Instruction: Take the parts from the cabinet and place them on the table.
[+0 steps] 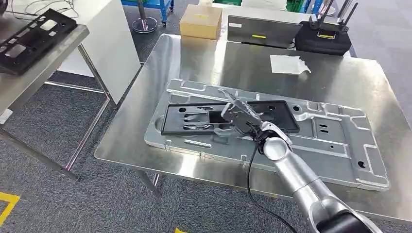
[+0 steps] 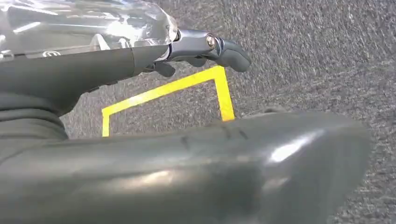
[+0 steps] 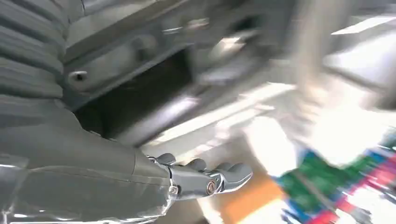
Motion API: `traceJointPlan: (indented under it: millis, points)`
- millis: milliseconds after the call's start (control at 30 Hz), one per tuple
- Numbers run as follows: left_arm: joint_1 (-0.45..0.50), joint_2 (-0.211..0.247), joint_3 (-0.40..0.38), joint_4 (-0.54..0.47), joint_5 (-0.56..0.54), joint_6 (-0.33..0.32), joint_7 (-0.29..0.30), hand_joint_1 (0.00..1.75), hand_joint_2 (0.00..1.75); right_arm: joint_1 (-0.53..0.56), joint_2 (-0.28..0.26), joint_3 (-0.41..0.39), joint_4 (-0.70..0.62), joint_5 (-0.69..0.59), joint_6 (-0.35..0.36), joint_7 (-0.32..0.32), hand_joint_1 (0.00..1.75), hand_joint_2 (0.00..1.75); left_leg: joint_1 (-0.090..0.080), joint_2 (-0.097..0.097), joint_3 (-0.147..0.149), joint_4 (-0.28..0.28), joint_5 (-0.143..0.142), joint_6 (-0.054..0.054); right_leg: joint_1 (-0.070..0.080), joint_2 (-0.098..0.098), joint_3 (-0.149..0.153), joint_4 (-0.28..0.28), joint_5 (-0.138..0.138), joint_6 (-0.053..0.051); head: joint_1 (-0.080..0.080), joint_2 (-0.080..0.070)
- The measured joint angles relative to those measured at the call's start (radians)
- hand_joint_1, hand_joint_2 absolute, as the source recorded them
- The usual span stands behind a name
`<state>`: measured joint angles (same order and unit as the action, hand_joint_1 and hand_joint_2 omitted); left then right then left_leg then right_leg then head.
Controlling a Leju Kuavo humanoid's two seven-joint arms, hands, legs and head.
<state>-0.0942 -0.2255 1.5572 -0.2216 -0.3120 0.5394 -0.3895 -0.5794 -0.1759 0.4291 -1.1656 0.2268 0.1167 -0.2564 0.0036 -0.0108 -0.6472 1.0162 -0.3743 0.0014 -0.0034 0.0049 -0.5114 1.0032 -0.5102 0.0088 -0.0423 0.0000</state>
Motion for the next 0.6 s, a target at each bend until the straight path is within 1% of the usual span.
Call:
traceJointPlan:
  millis: [33, 100, 167, 267, 333, 400, 500, 533, 567, 600]
  points:
    - [0.0, 0.0, 0.0, 0.0, 0.001, 0.008, 0.002, 0.0, 0.0, 0.015, 0.0, -0.024, -0.042, -0.039, -0.004, -0.016, 0.0, 1.75, 0.0, 0.0, 0.0, 0.0, 0.0, 0.0, 0.0, 0.0, 0.0, 0.0, 0.0, 0.0, 0.0, 0.0]
    - [0.0, -0.003, 0.0, 0.0, 0.002, 0.021, 0.003, 0.0, 0.0, 0.048, 0.005, -0.074, -0.154, -0.114, -0.033, -0.06, 0.0, 1.75, 0.0, -0.001, -0.001, 0.0, 0.0, 0.0, 0.0, -0.001, 0.0, 0.0, -0.001, 0.0, 0.0, 0.0]
    - [0.0, -0.006, 0.0, 0.0, 0.004, 0.026, 0.004, 0.0, 0.0, 0.061, 0.009, -0.112, -0.237, -0.137, -0.042, -0.057, 0.0, 1.75, 0.0, 0.0, -0.001, 0.0, -0.001, 0.0, 0.0, 0.0, 0.0, 0.0, -0.001, -0.001, 0.0, 0.0]
    - [-0.002, -0.008, 0.0, 0.0, 0.004, 0.03, 0.005, 0.0, 0.0, 0.085, 0.009, -0.135, -0.311, -0.154, -0.053, -0.063, 0.0, 1.75, 0.0, 0.0, 0.0, 0.0, -0.001, 0.0, 0.0, 0.0, -0.001, 0.0, -0.001, -0.001, 0.0, 0.0]
    - [-0.002, -0.01, 0.0, 0.0, 0.007, 0.041, 0.005, 0.0, 0.0, 0.109, 0.014, -0.162, -0.376, -0.195, -0.09, -0.109, 0.0, 1.75, 0.0, 0.0, 0.0, 0.0, -0.001, 0.0, 0.0, 0.0, -0.001, 0.0, -0.001, -0.001, 0.0, 0.0]
    - [-0.003, -0.012, 0.0, 0.0, 0.009, 0.047, 0.005, 0.0, 0.0, 0.134, 0.016, -0.184, -0.436, -0.232, -0.113, -0.142, 0.0, 1.75, 0.0, 0.0, 0.0, 0.0, -0.001, 0.0, 0.0, 0.0, -0.001, 0.0, -0.001, -0.001, 0.0, 0.0]
    - [-0.004, -0.017, 0.0, 0.0, 0.016, 0.058, 0.004, 0.0, 0.0, 0.183, 0.016, -0.224, -0.544, -0.329, -0.16, -0.153, 0.0, 1.75, 0.0, 0.0, 0.0, 0.0, -0.002, 0.001, -0.002, 0.0, -0.001, 0.0, -0.002, -0.001, 0.0, 0.0]
    - [-0.004, -0.018, 0.0, 0.0, 0.022, 0.058, 0.002, 0.0, 0.0, 0.201, 0.016, -0.238, -0.568, -0.367, -0.189, -0.153, 0.0, 0.0, -0.002, 0.0, 0.0, 0.002, -0.004, 0.002, -0.004, 0.0, 0.0, -0.002, -0.002, -0.001, 0.0, 0.0]
    - [-0.004, -0.018, 0.0, 0.0, 0.027, 0.057, -0.004, 0.0, 0.0, 0.22, 0.016, -0.251, -0.586, -0.392, -0.222, -0.157, 0.0, 0.0, -0.002, 0.0, 0.0, 0.003, -0.006, 0.004, -0.004, 0.0, 0.001, -0.002, -0.003, -0.001, 0.0, 0.0]
    - [-0.004, -0.019, 0.0, 0.0, 0.035, 0.054, -0.017, 0.0, 0.0, 0.252, 0.015, -0.271, -0.613, -0.406, -0.278, -0.176, 0.0, 0.0, -0.002, 0.0, 0.0, 0.004, -0.007, 0.004, -0.004, 0.0, 0.001, -0.002, -0.004, 0.001, 0.0, 0.0]
